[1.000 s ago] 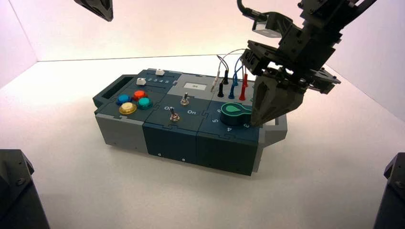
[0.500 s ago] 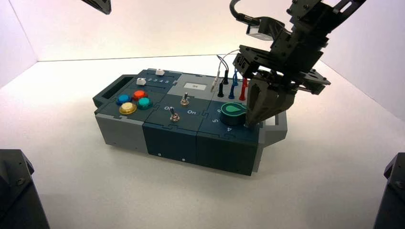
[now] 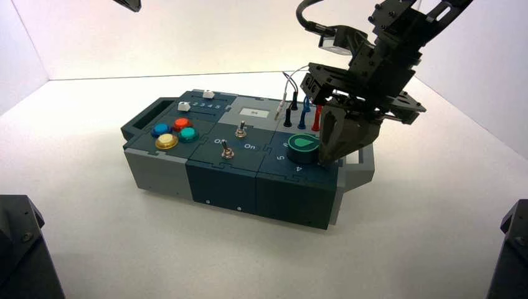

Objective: Turn the knob to position 6.

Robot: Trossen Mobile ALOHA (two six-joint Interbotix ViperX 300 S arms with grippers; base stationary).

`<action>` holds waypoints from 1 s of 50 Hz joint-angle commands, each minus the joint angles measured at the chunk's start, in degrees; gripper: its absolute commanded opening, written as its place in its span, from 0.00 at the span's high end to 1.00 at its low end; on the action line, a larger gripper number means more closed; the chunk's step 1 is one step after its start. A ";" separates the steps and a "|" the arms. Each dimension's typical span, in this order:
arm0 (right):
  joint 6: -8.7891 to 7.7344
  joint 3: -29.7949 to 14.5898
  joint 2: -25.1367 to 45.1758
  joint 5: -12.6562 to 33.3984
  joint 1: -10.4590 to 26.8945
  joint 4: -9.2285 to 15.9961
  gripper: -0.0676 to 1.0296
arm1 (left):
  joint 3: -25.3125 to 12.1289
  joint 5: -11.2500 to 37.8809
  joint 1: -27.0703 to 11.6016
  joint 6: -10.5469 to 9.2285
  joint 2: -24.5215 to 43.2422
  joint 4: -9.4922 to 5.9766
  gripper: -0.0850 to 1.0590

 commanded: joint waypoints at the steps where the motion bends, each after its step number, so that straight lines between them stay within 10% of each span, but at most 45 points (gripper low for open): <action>1: -0.09 -1.14 -0.44 -0.18 -0.44 -0.18 0.96 | -0.70 -0.44 0.18 0.26 -1.05 0.09 0.95; 50: 0.09 -3.43 -0.44 0.53 -3.87 -1.67 0.96 | 0.70 -1.41 0.18 0.26 -4.31 0.09 0.95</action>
